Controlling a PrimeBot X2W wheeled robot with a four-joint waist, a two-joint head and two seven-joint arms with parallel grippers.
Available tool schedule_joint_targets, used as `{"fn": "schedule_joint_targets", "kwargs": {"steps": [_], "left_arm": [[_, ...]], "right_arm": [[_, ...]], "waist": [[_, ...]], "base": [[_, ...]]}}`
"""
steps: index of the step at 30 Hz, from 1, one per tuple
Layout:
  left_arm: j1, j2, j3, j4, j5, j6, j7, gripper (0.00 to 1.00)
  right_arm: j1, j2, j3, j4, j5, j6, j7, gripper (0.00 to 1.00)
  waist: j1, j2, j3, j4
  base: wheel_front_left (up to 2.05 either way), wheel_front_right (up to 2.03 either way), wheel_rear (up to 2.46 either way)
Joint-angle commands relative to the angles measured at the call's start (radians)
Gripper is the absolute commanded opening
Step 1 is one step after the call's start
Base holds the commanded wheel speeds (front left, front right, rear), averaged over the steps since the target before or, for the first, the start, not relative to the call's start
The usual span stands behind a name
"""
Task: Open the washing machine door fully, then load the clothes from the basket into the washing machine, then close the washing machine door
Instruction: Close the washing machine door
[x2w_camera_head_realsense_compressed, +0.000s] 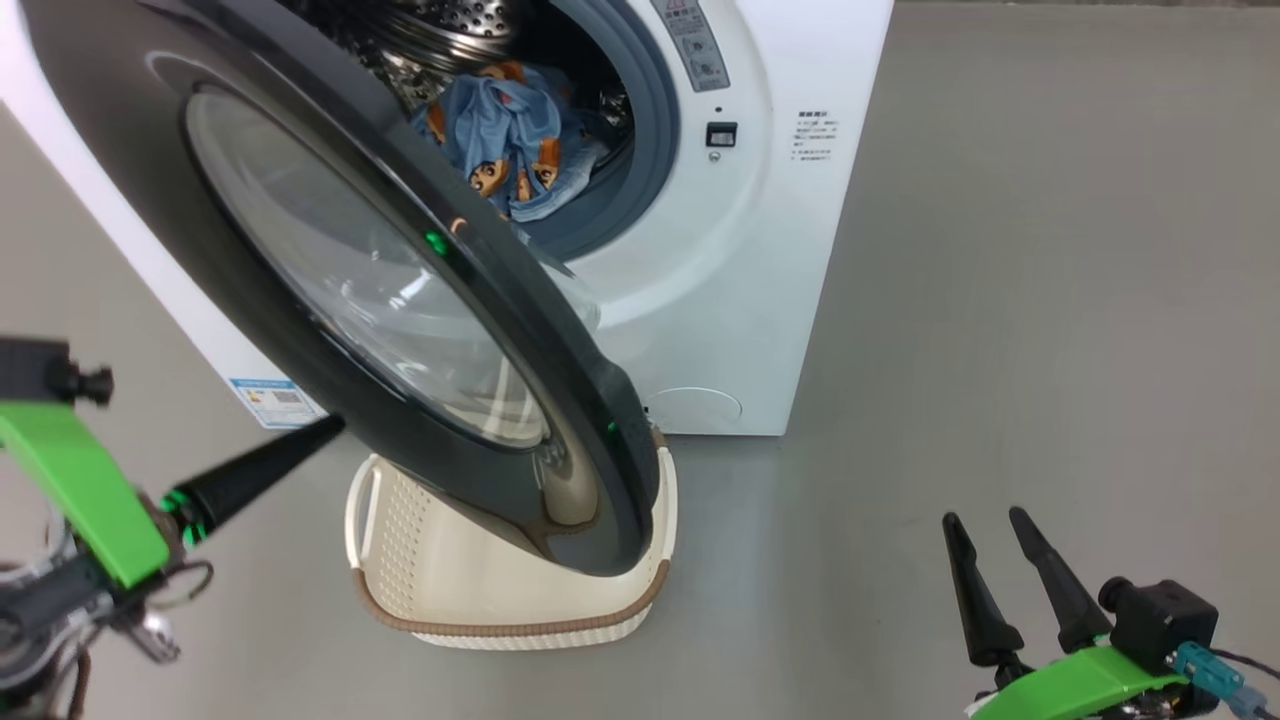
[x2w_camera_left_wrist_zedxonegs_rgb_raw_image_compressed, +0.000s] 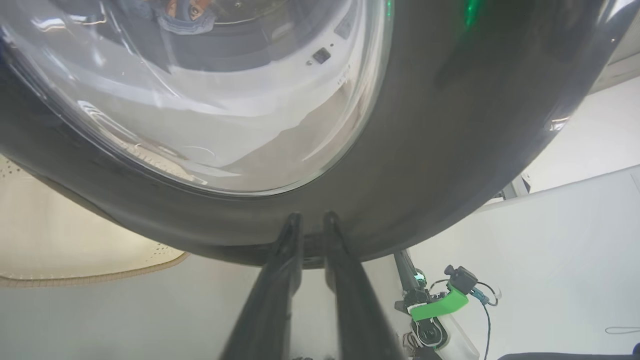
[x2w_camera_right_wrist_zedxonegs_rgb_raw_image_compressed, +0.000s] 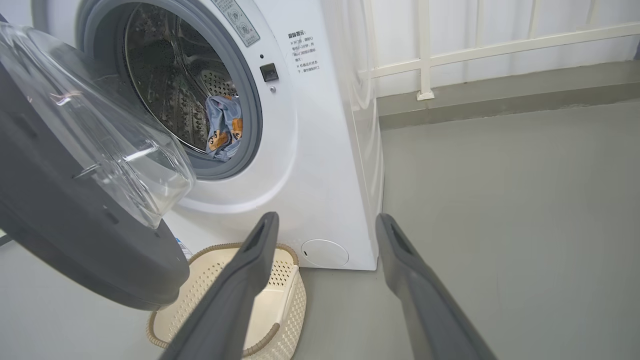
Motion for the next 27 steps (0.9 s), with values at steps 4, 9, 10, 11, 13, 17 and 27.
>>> {"fn": "schedule_joint_targets", "kwargs": {"steps": [4, 9, 10, 11, 13, 17, 27], "left_arm": [[0.047, 0.052, 0.052, -0.011, 0.032, -0.003, -0.081, 1.00], [0.115, 0.046, 0.044, -0.001, 0.074, -0.003, -0.219, 1.00], [0.128, 0.047, 0.039, 0.003, 0.081, -0.003, -0.247, 1.00], [0.140, 0.050, 0.033, 0.007, 0.091, -0.003, -0.276, 1.00], [0.165, 0.051, 0.015, 0.016, 0.095, -0.003, -0.324, 1.00], [0.202, 0.058, -0.014, 0.041, 0.100, -0.003, -0.426, 1.00], [0.251, 0.095, -0.152, 0.117, 0.176, -0.003, -0.735, 1.00]], "right_arm": [[0.008, -0.015, 0.025, -0.021, -0.006, 0.002, -0.005, 1.00], [0.012, -0.021, 0.022, -0.021, -0.005, 0.002, -0.005, 1.00], [0.012, -0.022, 0.021, -0.020, -0.005, 0.002, -0.005, 1.00], [0.013, -0.022, 0.021, -0.021, -0.005, 0.002, -0.005, 1.00], [0.014, -0.025, 0.018, -0.021, -0.005, 0.002, -0.005, 1.00], [0.013, -0.030, 0.016, -0.022, -0.004, 0.002, -0.005, 1.00], [0.005, -0.036, 0.007, -0.019, -0.004, 0.002, -0.005, 1.00]], "waist": [[0.0000, 0.0000, -0.008, 0.010], [0.0000, 0.0000, -0.010, 0.011], [0.0000, 0.0000, -0.010, 0.011], [0.0000, 0.0000, -0.010, 0.011], [0.0000, 0.0000, -0.011, 0.011], [0.0000, 0.0000, -0.006, 0.008], [0.0000, 0.0000, 0.001, -0.014]], "base": [[0.00, 0.00, 0.00], [0.00, 0.00, 0.00], [0.00, 0.00, 0.00], [0.00, 0.00, 0.00], [0.00, 0.00, 0.00], [0.00, 0.00, 0.00], [0.00, 0.00, 0.00]]}}
